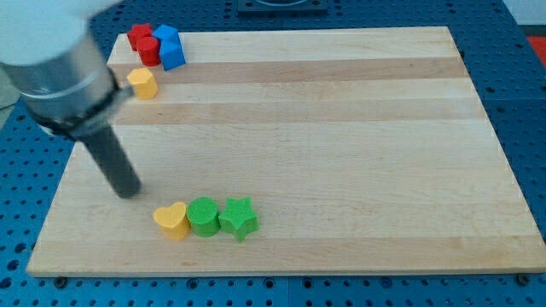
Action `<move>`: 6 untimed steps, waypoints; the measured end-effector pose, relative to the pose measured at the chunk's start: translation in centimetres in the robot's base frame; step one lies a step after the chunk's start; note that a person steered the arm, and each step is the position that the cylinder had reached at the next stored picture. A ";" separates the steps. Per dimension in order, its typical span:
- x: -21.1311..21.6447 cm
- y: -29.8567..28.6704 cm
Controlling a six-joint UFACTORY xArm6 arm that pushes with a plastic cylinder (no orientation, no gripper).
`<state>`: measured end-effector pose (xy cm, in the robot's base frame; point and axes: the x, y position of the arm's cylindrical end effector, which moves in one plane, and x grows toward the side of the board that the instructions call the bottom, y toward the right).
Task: Move yellow hexagon slightly down and right
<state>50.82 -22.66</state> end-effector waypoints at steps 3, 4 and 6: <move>-12.8 -7.8; -18.6 -7.1; -17.9 4.1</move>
